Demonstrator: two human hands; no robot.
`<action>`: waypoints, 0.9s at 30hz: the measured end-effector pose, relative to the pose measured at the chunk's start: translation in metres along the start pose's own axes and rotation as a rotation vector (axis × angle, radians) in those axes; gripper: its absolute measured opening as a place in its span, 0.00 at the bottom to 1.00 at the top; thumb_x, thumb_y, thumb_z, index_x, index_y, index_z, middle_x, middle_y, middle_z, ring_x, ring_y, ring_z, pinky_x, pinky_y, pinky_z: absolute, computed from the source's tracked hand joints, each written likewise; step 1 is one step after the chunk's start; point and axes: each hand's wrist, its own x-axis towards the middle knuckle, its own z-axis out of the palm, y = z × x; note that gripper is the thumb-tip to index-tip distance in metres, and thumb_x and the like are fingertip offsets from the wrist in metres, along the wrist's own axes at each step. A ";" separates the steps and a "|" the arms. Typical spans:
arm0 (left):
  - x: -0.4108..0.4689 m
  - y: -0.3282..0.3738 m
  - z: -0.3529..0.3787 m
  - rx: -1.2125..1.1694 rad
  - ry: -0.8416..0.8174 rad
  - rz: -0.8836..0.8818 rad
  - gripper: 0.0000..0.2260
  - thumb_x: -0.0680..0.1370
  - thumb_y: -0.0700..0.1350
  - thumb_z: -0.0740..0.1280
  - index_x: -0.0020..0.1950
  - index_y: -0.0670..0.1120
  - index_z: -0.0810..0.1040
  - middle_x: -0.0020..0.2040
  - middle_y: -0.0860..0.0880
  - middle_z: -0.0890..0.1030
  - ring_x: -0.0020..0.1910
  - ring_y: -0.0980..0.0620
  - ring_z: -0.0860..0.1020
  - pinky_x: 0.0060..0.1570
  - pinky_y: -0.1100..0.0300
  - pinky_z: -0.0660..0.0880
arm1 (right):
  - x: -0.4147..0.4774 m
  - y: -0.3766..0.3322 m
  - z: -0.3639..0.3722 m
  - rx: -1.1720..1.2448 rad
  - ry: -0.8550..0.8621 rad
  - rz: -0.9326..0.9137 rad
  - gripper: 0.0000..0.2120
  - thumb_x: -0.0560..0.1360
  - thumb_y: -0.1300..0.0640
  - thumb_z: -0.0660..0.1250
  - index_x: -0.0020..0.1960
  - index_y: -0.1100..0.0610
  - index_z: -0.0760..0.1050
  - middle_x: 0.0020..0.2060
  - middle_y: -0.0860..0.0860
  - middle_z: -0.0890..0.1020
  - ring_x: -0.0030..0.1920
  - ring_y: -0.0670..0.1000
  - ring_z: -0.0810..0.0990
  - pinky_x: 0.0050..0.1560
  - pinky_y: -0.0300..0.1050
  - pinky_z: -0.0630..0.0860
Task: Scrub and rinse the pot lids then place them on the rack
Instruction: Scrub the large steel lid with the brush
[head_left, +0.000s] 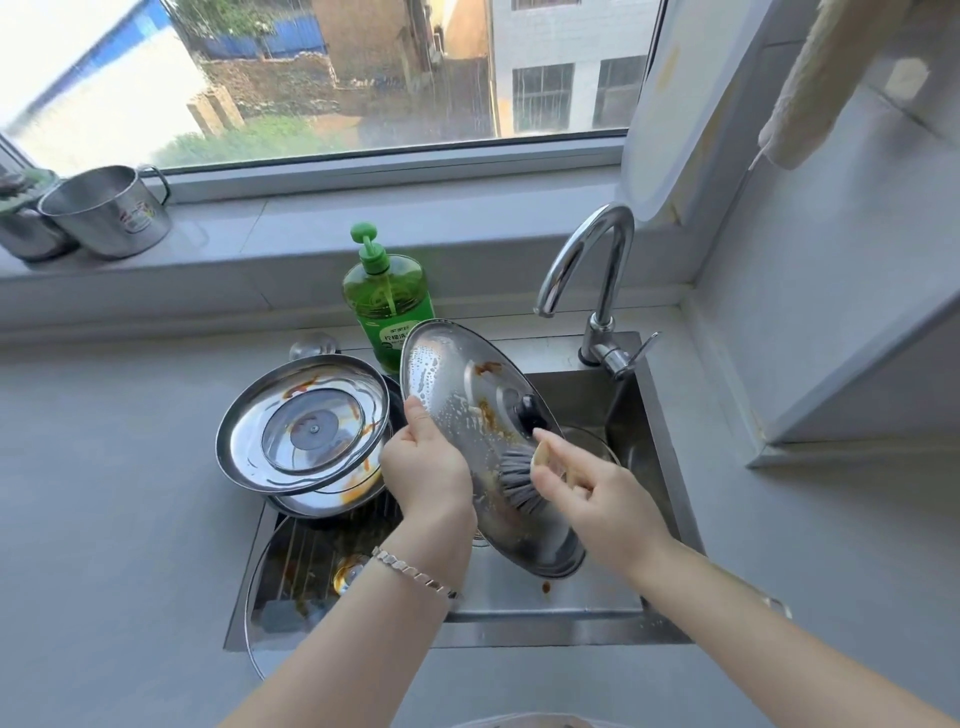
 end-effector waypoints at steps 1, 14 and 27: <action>0.000 0.001 0.000 0.008 0.000 0.005 0.23 0.82 0.54 0.55 0.30 0.46 0.55 0.27 0.49 0.58 0.27 0.51 0.57 0.29 0.57 0.55 | 0.005 0.003 -0.004 0.022 0.013 0.054 0.19 0.76 0.42 0.60 0.67 0.36 0.67 0.32 0.49 0.78 0.35 0.45 0.74 0.42 0.45 0.73; -0.016 -0.013 -0.004 0.022 -0.036 0.190 0.24 0.81 0.53 0.56 0.28 0.46 0.56 0.24 0.50 0.60 0.25 0.54 0.60 0.30 0.59 0.61 | 0.029 -0.006 0.007 0.182 0.033 0.169 0.21 0.74 0.40 0.61 0.66 0.41 0.70 0.49 0.44 0.82 0.54 0.47 0.78 0.58 0.49 0.73; 0.001 -0.021 -0.017 0.066 -0.169 0.130 0.21 0.79 0.52 0.62 0.31 0.42 0.67 0.27 0.46 0.65 0.30 0.50 0.64 0.34 0.56 0.63 | -0.007 -0.043 0.001 -0.108 -0.019 -0.105 0.21 0.76 0.39 0.58 0.68 0.34 0.63 0.21 0.45 0.69 0.28 0.44 0.69 0.35 0.40 0.67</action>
